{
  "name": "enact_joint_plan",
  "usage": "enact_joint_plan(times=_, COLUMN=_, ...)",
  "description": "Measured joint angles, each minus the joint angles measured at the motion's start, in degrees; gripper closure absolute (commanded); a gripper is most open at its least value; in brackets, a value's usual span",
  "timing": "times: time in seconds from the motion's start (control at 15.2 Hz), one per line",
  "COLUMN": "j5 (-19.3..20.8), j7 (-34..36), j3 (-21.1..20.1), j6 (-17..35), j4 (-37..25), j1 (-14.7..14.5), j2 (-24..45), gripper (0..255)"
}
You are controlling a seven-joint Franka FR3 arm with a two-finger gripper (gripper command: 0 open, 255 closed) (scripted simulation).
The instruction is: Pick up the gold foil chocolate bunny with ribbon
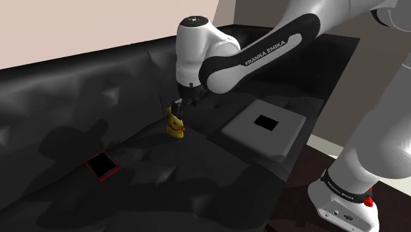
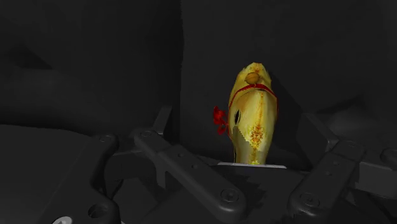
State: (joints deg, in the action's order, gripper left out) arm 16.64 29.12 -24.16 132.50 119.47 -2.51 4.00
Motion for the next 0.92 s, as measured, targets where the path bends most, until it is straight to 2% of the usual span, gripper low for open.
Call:
enact_joint_plan(times=0.26, j5=6.77, j7=4.92, j3=0.08, j6=1.04, j4=-5.87, j1=-2.0, j2=6.65, gripper=0)
enact_joint_plan(times=0.73, j5=10.48, j7=8.17, j3=1.01, j6=4.87, j4=-4.8, j1=-2.83, j2=9.98, gripper=0)
enact_joint_plan(times=0.79, j5=10.65, j7=8.28, j3=1.09, j6=5.12, j4=-4.69, j1=-2.83, j2=10.15, gripper=255)
enact_joint_plan(times=0.92, j5=10.77, j7=8.39, j3=1.11, j6=5.3, j4=-4.65, j1=-2.87, j2=10.23, gripper=255)
